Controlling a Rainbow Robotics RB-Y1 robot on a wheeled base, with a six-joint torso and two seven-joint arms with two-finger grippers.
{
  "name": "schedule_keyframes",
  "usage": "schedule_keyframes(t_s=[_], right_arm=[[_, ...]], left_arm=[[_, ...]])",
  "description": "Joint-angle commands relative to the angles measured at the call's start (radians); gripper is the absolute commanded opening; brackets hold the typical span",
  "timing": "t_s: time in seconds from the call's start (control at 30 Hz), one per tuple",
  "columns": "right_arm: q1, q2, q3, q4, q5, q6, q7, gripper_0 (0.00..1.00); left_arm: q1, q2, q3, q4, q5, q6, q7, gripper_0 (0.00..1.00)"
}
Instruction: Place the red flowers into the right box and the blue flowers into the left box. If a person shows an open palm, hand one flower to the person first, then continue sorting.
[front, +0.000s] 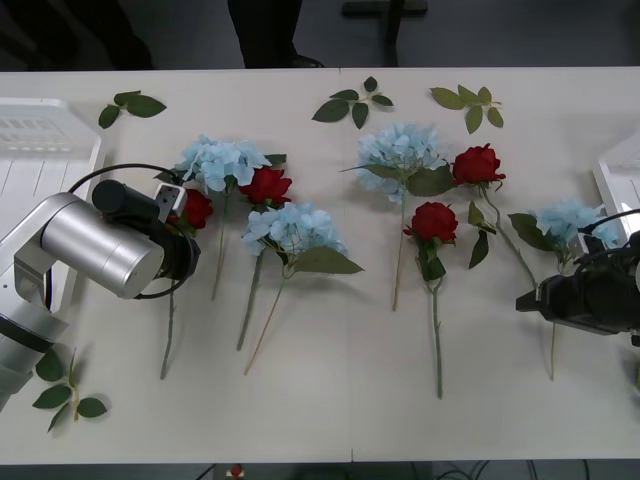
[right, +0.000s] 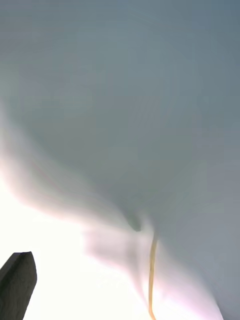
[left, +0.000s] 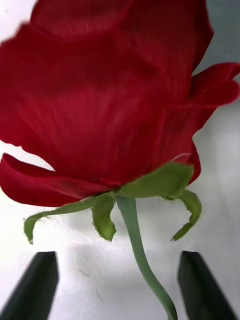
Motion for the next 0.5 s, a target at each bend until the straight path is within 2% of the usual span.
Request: schedule_keyframes(t_s=[0.03,0.07,0.23,0.27,0.33,0.43,0.5], right_arm=[[-0.027,-0.008,0.002,0.019,0.015,-0.035,0.031,1.0],[-0.027,-0.008,0.005,0.027,0.016,-0.049,0.034,1.0],[-0.029,-0.008,0.005,0.037,0.015,-0.066,0.04,1.0],[-0.029,-0.008,0.005,0.037,0.015,-0.066,0.042,0.57],[-0.027,-0.006,0.005,0.037,0.018,-0.066,0.045,0.25],[-0.027,-0.008,0.005,0.041,0.022,-0.066,0.053,0.0],[-0.027,-0.008,0.005,0.044,0.024,-0.067,0.057,0.0]], left_arm=[[-0.021,-0.024,0.011,-0.001,-0.023,-0.005,-0.017,0.04],[-0.02,-0.025,0.011,-0.001,-0.028,-0.005,-0.015,0.0],[-0.02,-0.03,0.012,-0.002,-0.028,-0.005,-0.007,0.0],[-0.02,-0.03,0.017,-0.007,-0.025,-0.004,-0.006,0.0],[-0.02,-0.025,0.028,-0.022,-0.009,-0.004,-0.006,0.0],[-0.018,-0.002,0.048,-0.065,0.055,-0.004,-0.006,0.0],[-0.015,0.019,0.065,-0.104,0.096,0.007,-0.006,0.0]])
